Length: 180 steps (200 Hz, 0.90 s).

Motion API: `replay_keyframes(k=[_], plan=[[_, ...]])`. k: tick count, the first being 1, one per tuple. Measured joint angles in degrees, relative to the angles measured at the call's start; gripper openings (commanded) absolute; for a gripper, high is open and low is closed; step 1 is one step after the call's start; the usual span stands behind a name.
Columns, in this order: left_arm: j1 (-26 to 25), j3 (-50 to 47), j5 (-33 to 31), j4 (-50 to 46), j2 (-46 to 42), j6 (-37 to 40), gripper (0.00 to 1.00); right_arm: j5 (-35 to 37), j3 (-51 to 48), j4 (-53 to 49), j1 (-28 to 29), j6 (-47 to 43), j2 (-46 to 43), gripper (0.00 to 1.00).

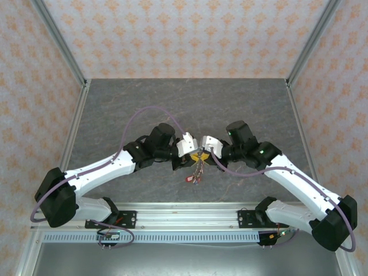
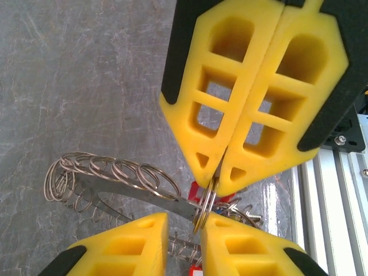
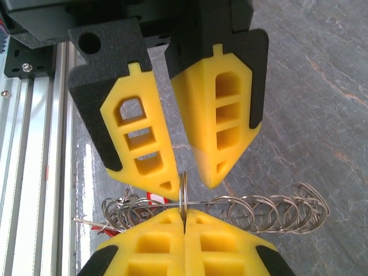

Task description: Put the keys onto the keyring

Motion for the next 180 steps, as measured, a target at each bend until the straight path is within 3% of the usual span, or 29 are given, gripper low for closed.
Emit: replay_keyframes(k=[23,49,114,180], plan=[[0.0,-0.1,0.4,0.9,0.0,-0.6,0.20,-0.3,-0.8,1.9,0.0,0.7,-0.5,0.00],[0.0,-0.1,1.3,1.3,0.0,-1.4,0.00,-0.1,-1.7,3.9,0.0,1.5,-1.0,0.00],[-0.1,-2.2,1.6,4.1,-0.3,-2.5,0.00,0.0,-7.1,10.0,-0.2,4.0,-4.2,0.15],[0.0,-3.1,2.5,6.9,-0.4,-4.6,0.00,-6.2,-13.3,19.3,-4.1,10.6,-5.8,0.15]])
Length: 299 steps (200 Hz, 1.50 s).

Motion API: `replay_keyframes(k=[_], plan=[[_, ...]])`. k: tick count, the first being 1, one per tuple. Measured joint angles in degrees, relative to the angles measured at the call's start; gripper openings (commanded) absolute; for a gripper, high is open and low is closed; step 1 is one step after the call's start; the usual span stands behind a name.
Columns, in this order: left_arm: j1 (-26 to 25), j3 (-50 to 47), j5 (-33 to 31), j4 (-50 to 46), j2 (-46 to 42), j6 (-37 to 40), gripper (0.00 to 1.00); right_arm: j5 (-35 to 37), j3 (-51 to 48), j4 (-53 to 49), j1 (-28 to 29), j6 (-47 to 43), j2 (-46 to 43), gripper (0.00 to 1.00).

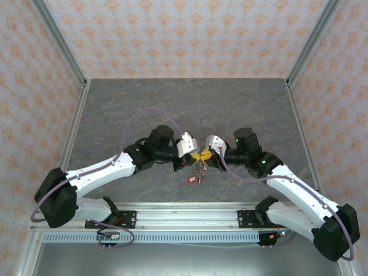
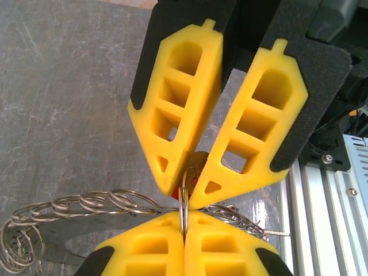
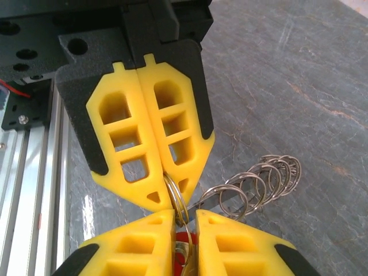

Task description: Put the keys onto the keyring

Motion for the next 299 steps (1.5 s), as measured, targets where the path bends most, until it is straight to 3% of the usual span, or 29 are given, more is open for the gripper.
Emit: replay_keyframes(k=[41,58,98,144,169,243,299], plan=[[0.3,0.0,0.3,0.5,0.0,-0.9,0.00,-2.0,-1.4,2.8,-1.0,2.6,-0.5,0.02],[0.4,0.0,0.3,0.5,0.0,-0.8,0.12,-2.0,-1.3,2.8,-1.0,2.7,-0.5,0.00],[0.3,1.7,-0.8,-2.3,0.2,1.5,0.17,-2.7,1.8,-2.3,-1.0,0.7,1.1,0.00],[0.1,4.9,-1.4,-6.8,1.5,4.6,0.15,-2.8,5.6,-7.5,-1.2,-1.9,3.2,0.00],[-0.4,5.6,-1.2,-8.5,2.1,5.9,0.00,-2.7,5.7,-8.9,-1.2,-2.7,3.3,0.00],[-0.5,4.4,-0.9,-5.8,2.2,4.1,0.00,-1.0,3.3,-6.4,-1.2,-3.0,1.2,0.14],[-0.4,1.7,0.3,-2.1,2.1,0.6,0.00,-0.7,0.0,-2.9,-1.2,-2.7,0.8,0.15]])
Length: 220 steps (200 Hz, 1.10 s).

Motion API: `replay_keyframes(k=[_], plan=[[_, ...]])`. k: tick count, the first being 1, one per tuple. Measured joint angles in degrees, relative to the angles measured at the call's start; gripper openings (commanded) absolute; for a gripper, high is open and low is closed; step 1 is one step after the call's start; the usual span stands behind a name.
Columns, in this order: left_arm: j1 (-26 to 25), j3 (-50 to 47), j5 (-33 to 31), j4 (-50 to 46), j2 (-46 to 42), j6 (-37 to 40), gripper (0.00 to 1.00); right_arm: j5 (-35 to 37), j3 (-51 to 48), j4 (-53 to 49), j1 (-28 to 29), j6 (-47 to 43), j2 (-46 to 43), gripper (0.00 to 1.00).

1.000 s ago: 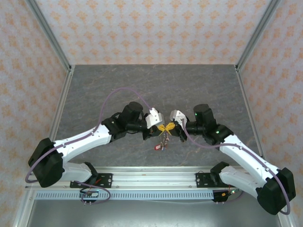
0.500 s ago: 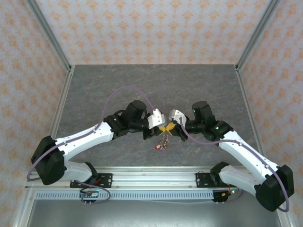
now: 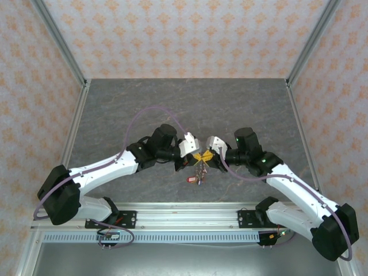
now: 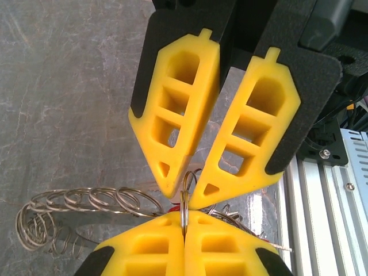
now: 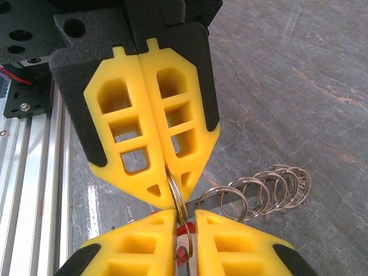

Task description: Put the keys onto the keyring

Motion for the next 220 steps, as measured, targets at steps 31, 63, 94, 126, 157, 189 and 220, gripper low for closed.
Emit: replay_keyframes(k=[31,63,94,126,157,189,220], plan=[[0.2,-0.5,0.0,0.7,0.0,-0.9,0.00,-0.3,-1.5,2.4,0.0,1.0,-0.3,0.05],[0.4,-0.5,-0.3,0.5,-0.1,-0.4,0.12,-0.2,-1.5,2.8,0.0,1.5,-0.3,0.01],[0.4,0.8,-0.9,-1.0,-0.1,1.2,0.20,-0.1,-0.9,0.9,0.0,1.0,-0.2,0.01],[0.4,2.6,-1.8,-2.8,-0.1,2.9,0.25,0.0,1.0,-3.1,0.0,-1.2,0.3,0.01],[0.4,4.5,-2.6,-6.3,0.0,4.8,0.27,0.0,2.2,-4.9,0.0,-3.1,0.4,0.01],[0.4,4.9,-2.5,-7.1,0.0,5.7,0.29,0.0,2.4,-4.9,0.0,-3.5,1.1,0.01],[0.4,4.9,-2.0,-7.3,0.0,5.7,0.29,0.0,2.4,-4.8,0.0,-3.5,1.0,0.01]])
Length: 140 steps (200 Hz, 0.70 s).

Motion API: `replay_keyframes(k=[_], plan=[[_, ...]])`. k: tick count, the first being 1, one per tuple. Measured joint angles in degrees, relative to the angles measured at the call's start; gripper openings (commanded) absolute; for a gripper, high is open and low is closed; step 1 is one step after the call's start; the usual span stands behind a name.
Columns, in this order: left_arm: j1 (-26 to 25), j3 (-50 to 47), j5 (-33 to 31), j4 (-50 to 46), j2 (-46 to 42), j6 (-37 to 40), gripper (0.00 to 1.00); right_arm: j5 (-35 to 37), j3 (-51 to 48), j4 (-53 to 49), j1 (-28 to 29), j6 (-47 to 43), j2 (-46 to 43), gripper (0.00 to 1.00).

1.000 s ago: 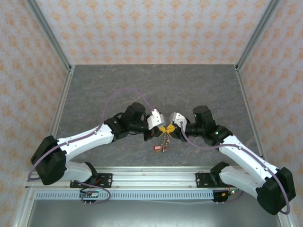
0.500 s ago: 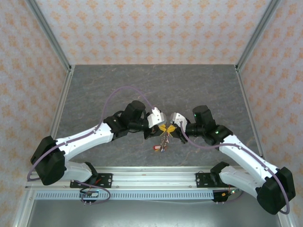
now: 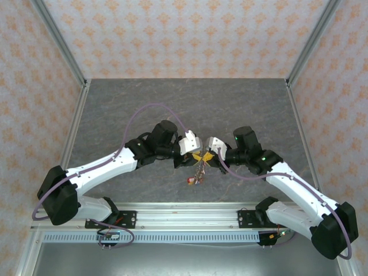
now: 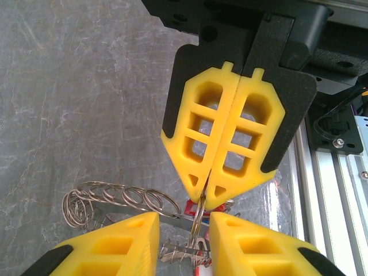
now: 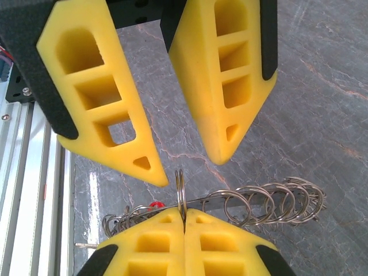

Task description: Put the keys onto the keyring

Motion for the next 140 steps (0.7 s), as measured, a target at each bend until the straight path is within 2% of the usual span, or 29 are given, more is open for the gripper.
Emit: replay_keyframes(k=[140], plan=[[0.9,-2.8,5.6,2.9,0.0,-1.7,0.26,-1.1,0.0,2.5,0.0,0.8,0.0,0.00]])
